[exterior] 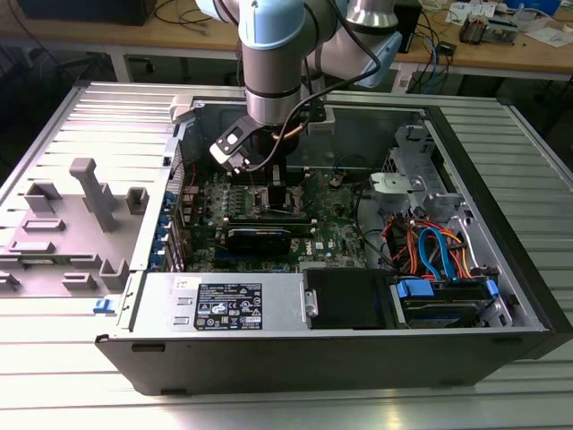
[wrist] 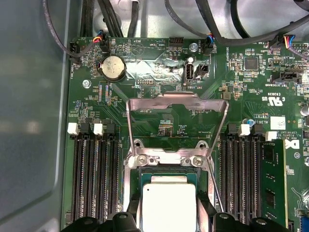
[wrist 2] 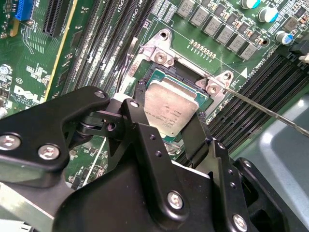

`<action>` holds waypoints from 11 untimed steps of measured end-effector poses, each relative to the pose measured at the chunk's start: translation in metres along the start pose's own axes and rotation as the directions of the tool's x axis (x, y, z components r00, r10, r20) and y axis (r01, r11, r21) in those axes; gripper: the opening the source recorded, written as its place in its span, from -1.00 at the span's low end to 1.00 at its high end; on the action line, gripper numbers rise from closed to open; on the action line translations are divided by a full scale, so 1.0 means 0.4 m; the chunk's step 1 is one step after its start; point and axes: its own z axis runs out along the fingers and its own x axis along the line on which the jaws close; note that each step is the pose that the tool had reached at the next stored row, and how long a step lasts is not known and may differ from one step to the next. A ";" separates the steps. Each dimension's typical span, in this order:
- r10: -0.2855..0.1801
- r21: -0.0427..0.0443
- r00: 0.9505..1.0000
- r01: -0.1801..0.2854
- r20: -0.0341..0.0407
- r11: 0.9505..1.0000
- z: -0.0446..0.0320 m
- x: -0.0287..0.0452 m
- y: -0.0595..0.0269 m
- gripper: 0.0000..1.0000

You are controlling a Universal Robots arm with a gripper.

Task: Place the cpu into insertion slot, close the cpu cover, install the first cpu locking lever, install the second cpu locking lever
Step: 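Place the cpu into insertion slot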

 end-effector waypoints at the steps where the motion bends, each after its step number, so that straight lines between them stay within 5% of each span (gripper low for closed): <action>1: 0.000 0.000 1.000 0.000 0.001 1.000 0.000 0.000 0.000 0.09; 6: 0.000 0.000 1.000 0.000 0.009 1.000 0.000 0.000 0.000 0.09; 11: 0.001 0.001 1.000 -0.001 0.010 1.000 0.001 0.001 0.000 0.09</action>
